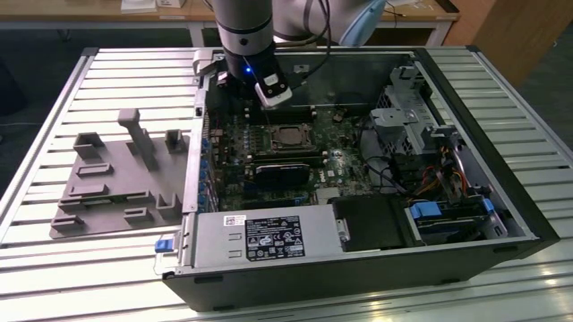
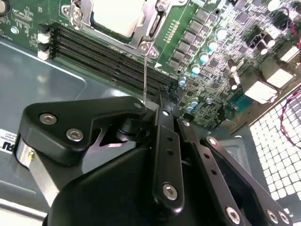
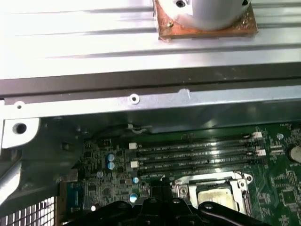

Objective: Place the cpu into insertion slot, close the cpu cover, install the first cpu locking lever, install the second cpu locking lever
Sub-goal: 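Install the first cpu locking lever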

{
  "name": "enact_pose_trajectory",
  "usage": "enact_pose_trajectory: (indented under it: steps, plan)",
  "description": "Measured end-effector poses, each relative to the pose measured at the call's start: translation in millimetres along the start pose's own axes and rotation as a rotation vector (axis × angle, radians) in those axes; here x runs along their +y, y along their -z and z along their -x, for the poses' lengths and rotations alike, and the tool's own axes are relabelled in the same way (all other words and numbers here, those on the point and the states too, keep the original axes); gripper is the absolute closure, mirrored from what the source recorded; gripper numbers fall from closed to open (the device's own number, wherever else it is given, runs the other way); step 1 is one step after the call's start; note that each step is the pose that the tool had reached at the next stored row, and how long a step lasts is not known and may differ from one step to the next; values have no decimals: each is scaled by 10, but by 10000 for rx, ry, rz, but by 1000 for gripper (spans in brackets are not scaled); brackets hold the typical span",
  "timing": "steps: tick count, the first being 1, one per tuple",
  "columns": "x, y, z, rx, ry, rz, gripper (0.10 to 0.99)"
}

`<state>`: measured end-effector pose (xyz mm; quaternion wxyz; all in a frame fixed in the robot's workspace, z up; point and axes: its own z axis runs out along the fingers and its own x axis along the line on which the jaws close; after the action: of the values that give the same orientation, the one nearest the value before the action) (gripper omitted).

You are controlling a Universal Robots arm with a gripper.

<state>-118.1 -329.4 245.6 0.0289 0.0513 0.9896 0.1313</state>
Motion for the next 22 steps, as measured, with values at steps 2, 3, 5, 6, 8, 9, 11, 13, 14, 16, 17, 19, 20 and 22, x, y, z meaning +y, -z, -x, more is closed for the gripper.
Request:
enact_pose_trajectory:
  steps: [2, 3, 5, 6, 8, 9, 11, 13, 14, 16, 17, 19, 20, 22]
  plan:
    - [0, 0, 0, 1, 0, 1, 984]
    - [0, 0, 0, 1, 0, 1, 984]
    - [1, -1, 9, 1, 1, 2, 984]
    - [2, -2, 26, 2, 0, 1, 984]
    - [6, -5, 70, 1, 1, 1, 984]
    - [9, -6, 93, 2, 1, 0, 984]
    - [13, -10, 140, 2, 0, 1, 984]
    - [18, -14, 192, 3, 0, 0, 984]
    - [20, -16, 222, 4, 0, 1, 984]
    - [25, -20, 270, 5, -1, 1, 984]
    - [27, -22, 287, 6, -1, 0, 984]
    - [29, -23, 310, 6, -1, 0, 984]
    - [30, -25, 322, 5, 0, 0, 984]
    - [30, -30, 337, 6, 0, 2, 984]
